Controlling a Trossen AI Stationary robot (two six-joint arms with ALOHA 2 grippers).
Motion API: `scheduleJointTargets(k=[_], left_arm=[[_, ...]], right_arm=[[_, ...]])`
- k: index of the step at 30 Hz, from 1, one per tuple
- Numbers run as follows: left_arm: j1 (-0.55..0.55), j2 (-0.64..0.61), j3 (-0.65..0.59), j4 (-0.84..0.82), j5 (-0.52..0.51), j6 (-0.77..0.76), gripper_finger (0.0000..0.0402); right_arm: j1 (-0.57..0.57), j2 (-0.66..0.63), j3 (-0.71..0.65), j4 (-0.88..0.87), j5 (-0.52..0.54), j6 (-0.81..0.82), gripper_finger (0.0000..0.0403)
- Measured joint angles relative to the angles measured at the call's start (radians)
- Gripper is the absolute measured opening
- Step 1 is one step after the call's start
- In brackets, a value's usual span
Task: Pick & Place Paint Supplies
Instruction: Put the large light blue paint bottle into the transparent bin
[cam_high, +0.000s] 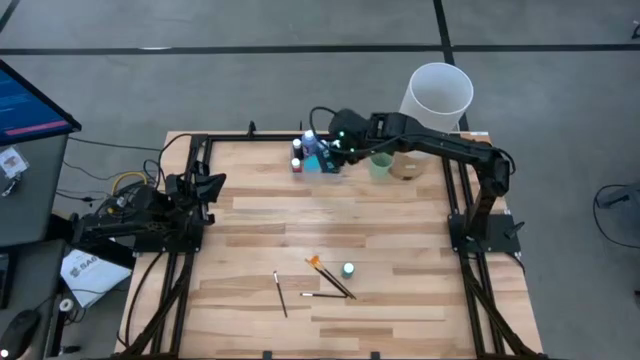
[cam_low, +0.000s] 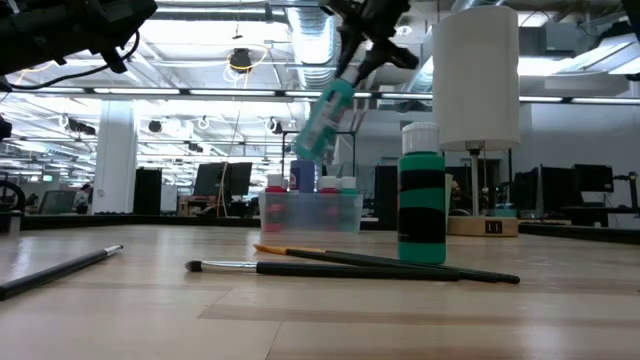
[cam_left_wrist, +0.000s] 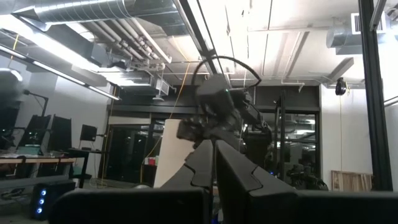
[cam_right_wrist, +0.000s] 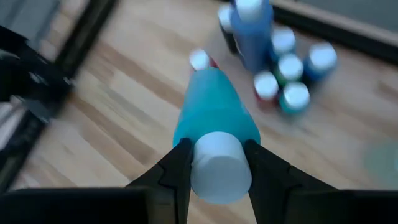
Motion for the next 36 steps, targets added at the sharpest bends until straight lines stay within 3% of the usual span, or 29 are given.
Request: scheduleJointTargets(k=[6,13,18,21,36], left_arm=[[0.0,0.0,0.0,0.0,0.0,0.0,0.0002],[0.0,0.0,0.0,0.001,0.0,0.0,0.0002],[0.0,0.0,0.0,0.006,0.0,0.0,0.0002],[0.0,0.0,0.0,0.006,0.0,0.0,0.0002],[0.0,0.0,0.0,0.015,0.0,0.0,0.0002]], right_arm=[[-0.04,0.049,0.018,0.15,-0.024,-0.039,0.0111],[-0.054,0.237,0.257,-0.01,-0.051,-0.107,0.0111],[-0.054,0.34,0.462,-0.199,0.023,-0.123,0.0111],[-0.064,0.325,0.431,-0.154,0.039,-0.123,0.0111],[-0.068,0.356,0.436,-0.254,0.055,-0.11,0.0111]])
